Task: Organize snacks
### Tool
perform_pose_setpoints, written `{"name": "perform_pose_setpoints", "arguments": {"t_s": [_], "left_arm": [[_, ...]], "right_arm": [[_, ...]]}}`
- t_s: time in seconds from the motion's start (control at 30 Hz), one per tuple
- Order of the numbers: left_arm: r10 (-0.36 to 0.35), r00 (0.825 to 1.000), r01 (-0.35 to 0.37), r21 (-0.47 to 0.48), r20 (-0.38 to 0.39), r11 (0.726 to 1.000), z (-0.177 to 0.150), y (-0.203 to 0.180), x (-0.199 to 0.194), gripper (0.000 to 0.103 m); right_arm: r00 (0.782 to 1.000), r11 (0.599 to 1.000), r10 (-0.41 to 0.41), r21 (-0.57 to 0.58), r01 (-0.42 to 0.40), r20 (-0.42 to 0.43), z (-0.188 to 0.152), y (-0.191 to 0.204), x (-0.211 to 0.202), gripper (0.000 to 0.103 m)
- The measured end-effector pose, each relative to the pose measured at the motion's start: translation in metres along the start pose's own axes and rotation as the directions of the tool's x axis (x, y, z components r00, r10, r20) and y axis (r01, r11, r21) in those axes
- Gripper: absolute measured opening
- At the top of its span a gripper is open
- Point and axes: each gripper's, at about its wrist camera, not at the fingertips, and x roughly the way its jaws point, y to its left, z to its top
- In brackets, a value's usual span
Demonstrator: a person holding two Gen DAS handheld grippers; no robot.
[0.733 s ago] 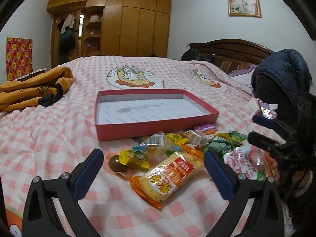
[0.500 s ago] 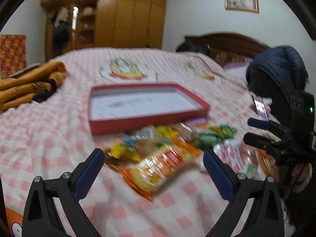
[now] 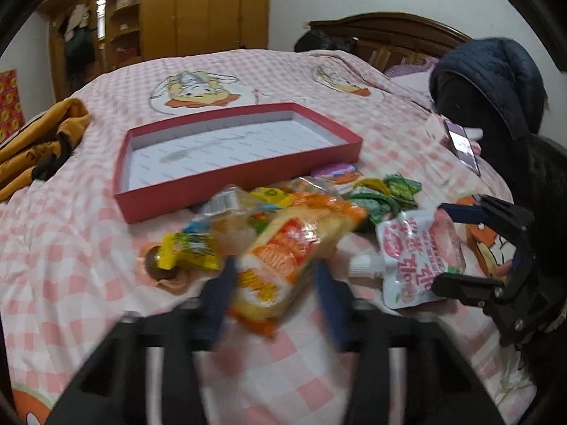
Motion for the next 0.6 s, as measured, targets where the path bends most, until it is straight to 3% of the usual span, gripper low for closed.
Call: {"name": "perform_pose_setpoints", "arguments": {"t_s": [0.13, 0.2, 0.27, 0.33, 0.4, 0.43, 0.6], "left_arm": [[-0.032, 0.999, 0.032, -0.040, 0.003, 0.999, 0.001, 0.008, -0.006, 0.016], [-0.036, 0.999, 0.036, -0.038, -0.001, 0.999, 0.002, 0.008, -0.007, 0.005], [-0.038, 0.999, 0.038, -0.017, -0.011, 0.999, 0.002, 0.003, -0.007, 0.001], [-0.027, 0.999, 0.027, 0.001, -0.016, 1.000, 0.001, -0.002, -0.007, 0.000], [-0.028, 0.999, 0.028, 0.009, -0.017, 1.000, 0.000, -0.006, -0.008, 0.000], [-0.028, 0.999, 0.029, 0.012, -0.014, 1.000, 0.000, -0.008, -0.010, 0.000], [-0.019, 1.000, 0.018, 0.013, 0.007, 1.000, 0.001, -0.011, -0.021, 0.000]], "right_arm": [[0.999, 0.990, -0.040, -0.135, 0.044, 0.034, -0.003, 0.015, -0.006, 0.096], [1.000, 0.988, -0.025, -0.151, 0.025, 0.003, -0.003, 0.017, 0.003, 0.096], [0.999, 0.989, -0.014, -0.151, 0.008, -0.033, -0.004, 0.016, 0.010, 0.095], [0.999, 0.991, 0.009, -0.136, -0.015, -0.042, -0.005, 0.013, 0.011, 0.083], [0.999, 0.993, 0.027, -0.116, -0.030, -0.024, -0.007, 0.009, 0.006, 0.048], [1.000, 0.994, 0.025, -0.109, -0.027, -0.016, -0.007, 0.007, 0.005, 0.041], [0.999, 0.996, 0.048, -0.077, -0.046, 0.023, -0.008, 0.002, -0.004, 0.033]]}}
